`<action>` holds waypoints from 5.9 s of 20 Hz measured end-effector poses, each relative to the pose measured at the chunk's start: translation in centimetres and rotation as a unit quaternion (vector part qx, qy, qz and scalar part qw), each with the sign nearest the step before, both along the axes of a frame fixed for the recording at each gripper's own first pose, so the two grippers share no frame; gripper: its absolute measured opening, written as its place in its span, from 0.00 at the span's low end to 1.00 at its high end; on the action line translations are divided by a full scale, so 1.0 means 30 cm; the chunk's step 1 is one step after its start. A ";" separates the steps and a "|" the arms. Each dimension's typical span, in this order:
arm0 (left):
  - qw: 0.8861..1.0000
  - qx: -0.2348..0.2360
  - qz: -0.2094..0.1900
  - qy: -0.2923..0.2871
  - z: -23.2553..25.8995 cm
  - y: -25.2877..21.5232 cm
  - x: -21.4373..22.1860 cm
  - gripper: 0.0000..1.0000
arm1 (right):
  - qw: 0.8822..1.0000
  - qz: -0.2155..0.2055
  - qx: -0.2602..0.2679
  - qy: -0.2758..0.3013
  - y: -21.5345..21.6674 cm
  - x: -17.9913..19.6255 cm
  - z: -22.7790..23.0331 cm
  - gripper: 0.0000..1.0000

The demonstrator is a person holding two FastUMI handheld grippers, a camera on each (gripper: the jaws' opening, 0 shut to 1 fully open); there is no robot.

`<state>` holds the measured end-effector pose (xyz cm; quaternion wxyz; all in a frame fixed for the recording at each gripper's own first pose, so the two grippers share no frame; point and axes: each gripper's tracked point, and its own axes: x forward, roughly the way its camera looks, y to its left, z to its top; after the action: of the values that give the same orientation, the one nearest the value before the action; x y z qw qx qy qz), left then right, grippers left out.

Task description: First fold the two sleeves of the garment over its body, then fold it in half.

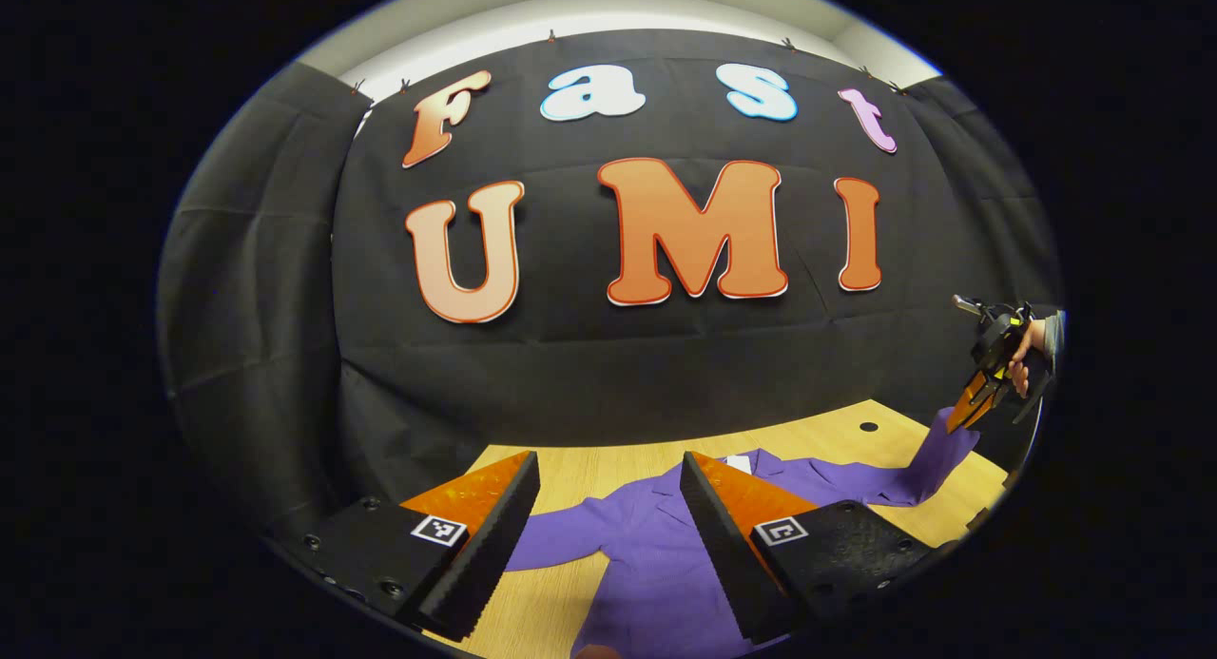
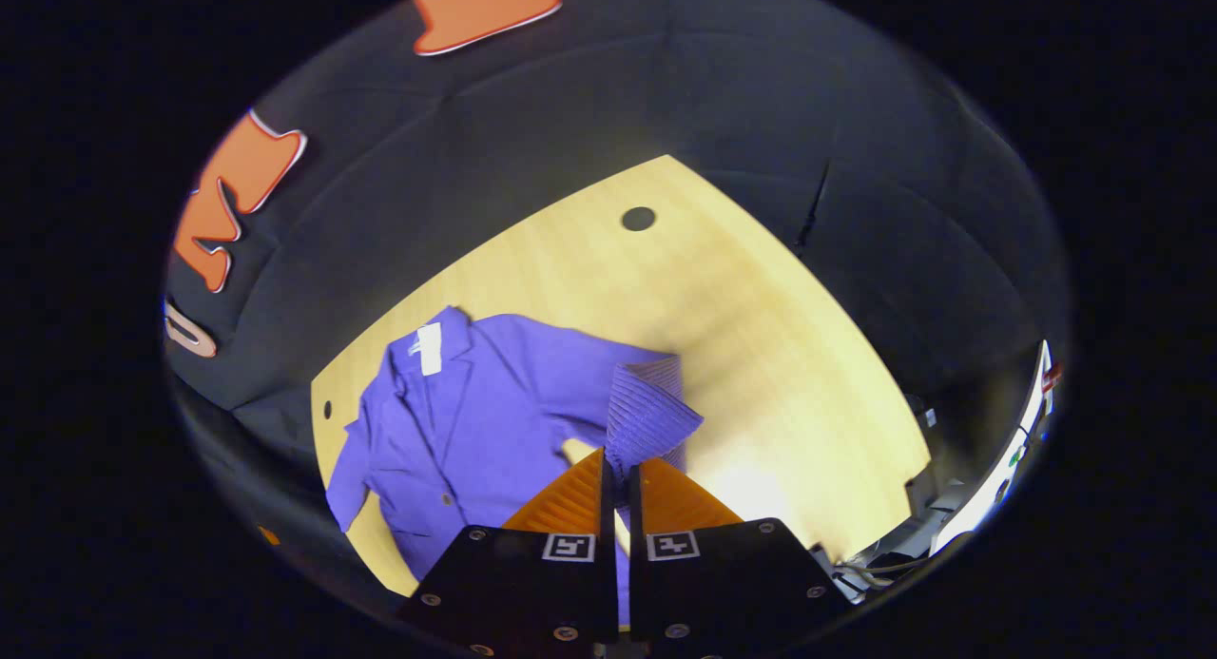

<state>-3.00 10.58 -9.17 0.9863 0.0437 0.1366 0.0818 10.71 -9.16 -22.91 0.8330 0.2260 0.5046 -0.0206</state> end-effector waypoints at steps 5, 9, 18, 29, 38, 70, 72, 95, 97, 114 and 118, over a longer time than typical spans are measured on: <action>1.000 0.001 0.023 0.014 -0.043 0.162 -0.041 0.94 | 0.999 0.051 -0.001 -0.010 0.258 0.042 0.050 0.05; 0.999 -0.003 0.044 0.021 -0.076 0.284 -0.069 0.94 | 0.996 0.086 -0.008 -0.014 0.433 0.068 0.094 0.05; 0.997 0.005 0.079 0.028 -0.101 0.547 -0.090 0.94 | 0.986 0.160 0.012 -0.048 0.858 0.107 0.239 0.05; 0.992 0.036 0.106 0.052 -0.148 0.874 0.050 0.94 | 0.980 0.176 0.032 -0.082 1.146 0.111 0.257 0.07; 0.989 0.011 0.102 0.107 -0.298 0.954 0.105 0.94 | 0.967 0.171 0.072 -0.174 1.176 0.090 0.432 0.60; 0.804 -0.227 0.175 0.521 -1.120 1.187 -0.037 0.97 | 0.913 0.068 -0.144 -0.375 0.505 -0.242 0.633 0.95; 0.797 -0.220 0.189 0.530 -1.127 1.226 -0.046 0.97 | 0.915 0.068 -0.139 -0.373 0.500 -0.253 0.629 0.95; 0.855 -0.173 0.083 0.481 -0.807 0.954 0.220 0.07 | 0.916 0.034 -0.147 -0.373 0.291 -0.336 0.587 0.95; 0.864 -0.160 0.057 0.474 -0.735 0.889 0.265 0.07 | 0.913 0.036 -0.154 -0.376 0.273 -0.349 0.585 0.95; 0.882 -0.068 -0.182 0.430 -0.359 -0.059 0.651 0.07 | 0.913 -0.024 -0.153 -0.377 -0.014 -0.485 0.513 0.95; 0.871 -0.053 -0.221 0.436 -0.363 -0.274 0.657 0.07 | 0.916 -0.041 -0.145 -0.372 -0.078 -0.510 0.484 0.95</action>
<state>16.71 2.37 -20.05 0.8198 0.0521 0.5434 -0.1731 -4.59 -11.52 -8.40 0.9826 0.1143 0.1406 -0.0421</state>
